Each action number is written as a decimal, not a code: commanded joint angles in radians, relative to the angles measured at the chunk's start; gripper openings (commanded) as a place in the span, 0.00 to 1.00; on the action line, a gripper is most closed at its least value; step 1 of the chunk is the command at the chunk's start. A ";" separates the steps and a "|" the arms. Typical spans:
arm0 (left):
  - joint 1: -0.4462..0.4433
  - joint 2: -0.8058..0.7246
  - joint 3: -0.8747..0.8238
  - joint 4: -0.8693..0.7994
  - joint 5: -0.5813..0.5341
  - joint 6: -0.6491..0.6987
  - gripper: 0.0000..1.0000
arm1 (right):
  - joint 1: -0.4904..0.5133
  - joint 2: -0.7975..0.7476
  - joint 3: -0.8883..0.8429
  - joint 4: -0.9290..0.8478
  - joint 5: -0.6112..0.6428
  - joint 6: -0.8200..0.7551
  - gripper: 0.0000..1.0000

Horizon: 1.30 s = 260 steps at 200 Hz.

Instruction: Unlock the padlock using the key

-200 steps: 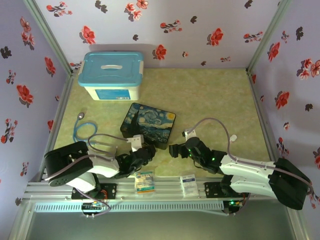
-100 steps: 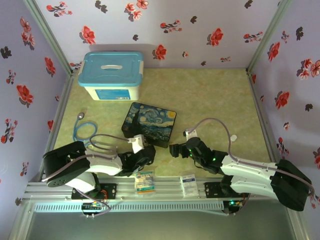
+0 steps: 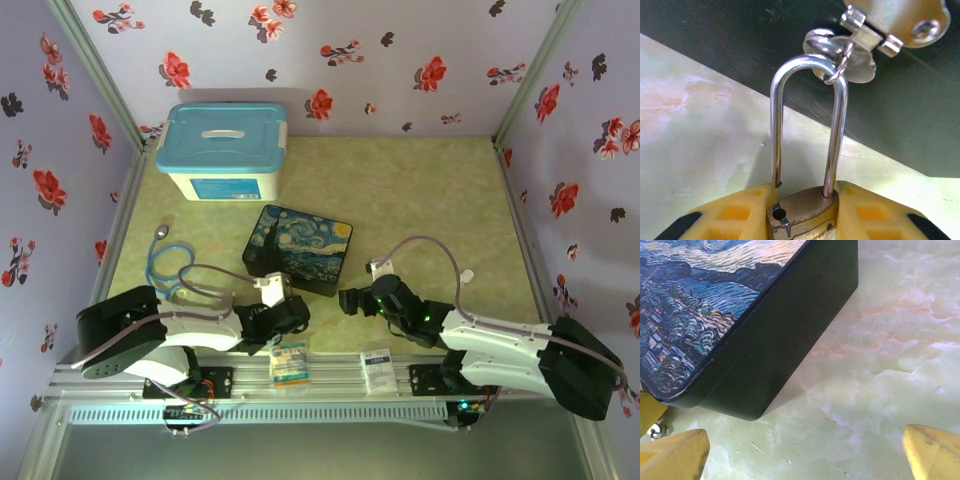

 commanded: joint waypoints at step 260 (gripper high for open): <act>-0.091 0.072 0.290 -0.837 -0.019 -0.054 0.28 | -0.005 0.097 0.036 0.061 0.010 0.028 0.99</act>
